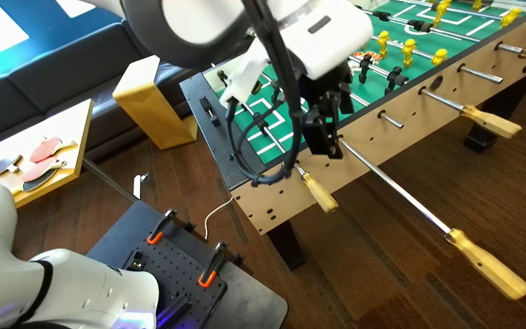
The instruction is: Push in the second rod from the left of the football table.
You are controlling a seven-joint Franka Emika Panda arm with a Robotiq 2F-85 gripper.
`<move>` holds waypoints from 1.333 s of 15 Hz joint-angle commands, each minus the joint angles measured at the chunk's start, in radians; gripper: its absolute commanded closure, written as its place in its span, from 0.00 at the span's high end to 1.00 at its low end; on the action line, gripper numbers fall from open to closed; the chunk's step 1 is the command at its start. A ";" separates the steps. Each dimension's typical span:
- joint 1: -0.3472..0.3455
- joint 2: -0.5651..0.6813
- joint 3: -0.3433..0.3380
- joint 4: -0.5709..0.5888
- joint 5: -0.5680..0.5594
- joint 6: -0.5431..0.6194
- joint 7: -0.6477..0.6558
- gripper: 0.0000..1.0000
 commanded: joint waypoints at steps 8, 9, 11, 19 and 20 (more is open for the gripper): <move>0.032 0.148 -0.142 0.041 0.078 0.105 0.124 1.00; 0.035 0.148 -0.141 0.041 0.078 0.105 0.125 1.00; 0.039 0.148 -0.140 0.041 0.078 0.105 0.125 1.00; 0.030 0.320 -0.218 0.214 0.090 0.096 0.330 1.00; 0.030 0.350 -0.229 0.239 0.103 0.092 0.346 1.00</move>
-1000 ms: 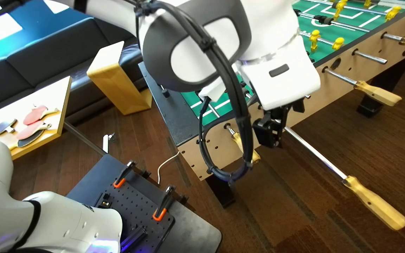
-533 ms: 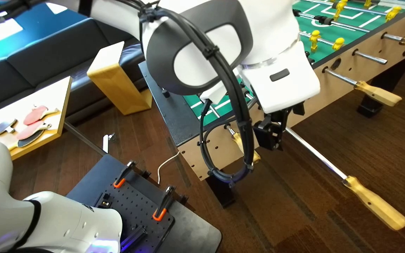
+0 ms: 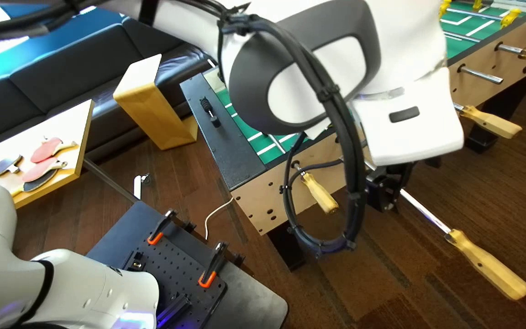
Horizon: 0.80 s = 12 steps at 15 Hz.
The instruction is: Push in the second rod from the left of the football table.
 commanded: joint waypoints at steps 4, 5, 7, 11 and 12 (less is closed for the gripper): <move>-0.043 0.240 -0.008 0.207 0.216 -0.051 -0.010 1.00; -0.056 0.272 -0.001 0.233 0.261 -0.058 -0.026 1.00; -0.098 0.333 0.025 0.290 0.348 -0.085 -0.082 1.00; -0.162 0.436 0.044 0.400 0.439 -0.160 -0.165 1.00; -0.171 0.457 0.044 0.426 0.445 -0.178 -0.178 1.00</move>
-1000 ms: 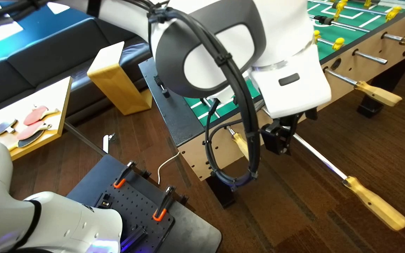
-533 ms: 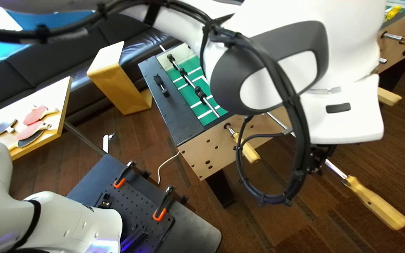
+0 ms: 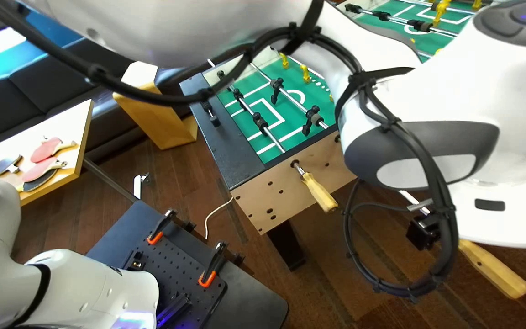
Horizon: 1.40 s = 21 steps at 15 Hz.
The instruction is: Push in the second rod from the left of the football table.
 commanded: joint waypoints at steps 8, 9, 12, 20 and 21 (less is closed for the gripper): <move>-0.054 0.184 0.023 0.215 0.041 -0.076 -0.045 1.00; -0.044 0.185 0.017 0.211 0.034 -0.071 -0.037 1.00; -0.036 0.184 0.008 0.196 0.029 -0.070 -0.033 1.00; -0.020 0.225 -0.016 0.227 0.012 -0.078 0.010 1.00; -0.016 0.234 -0.020 0.232 0.011 -0.074 0.019 1.00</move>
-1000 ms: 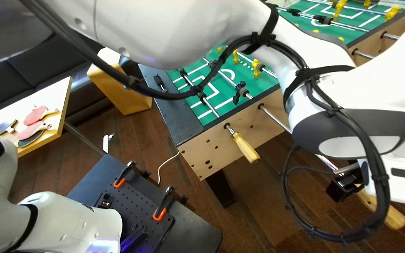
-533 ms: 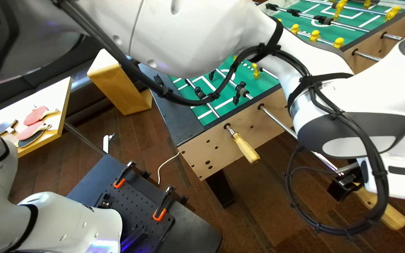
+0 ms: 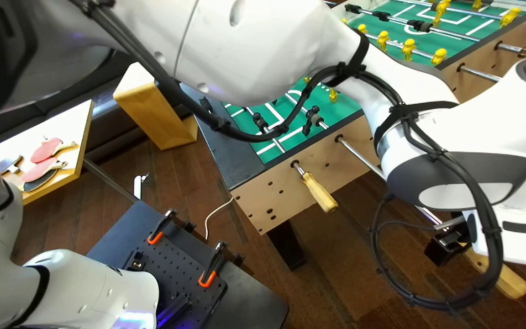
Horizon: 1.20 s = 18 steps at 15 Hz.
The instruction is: Push in the second rod from the left of the football table.
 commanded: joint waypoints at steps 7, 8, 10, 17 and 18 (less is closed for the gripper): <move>0.025 0.108 -0.029 0.101 -0.010 -0.015 0.092 1.00; 0.023 0.118 -0.029 0.113 -0.009 -0.016 0.101 1.00; 0.021 0.132 -0.028 0.128 -0.009 -0.011 0.113 0.75; 0.024 0.145 -0.037 0.147 -0.015 -0.004 0.122 0.27; 0.026 0.140 -0.040 0.141 -0.016 -0.001 0.122 0.19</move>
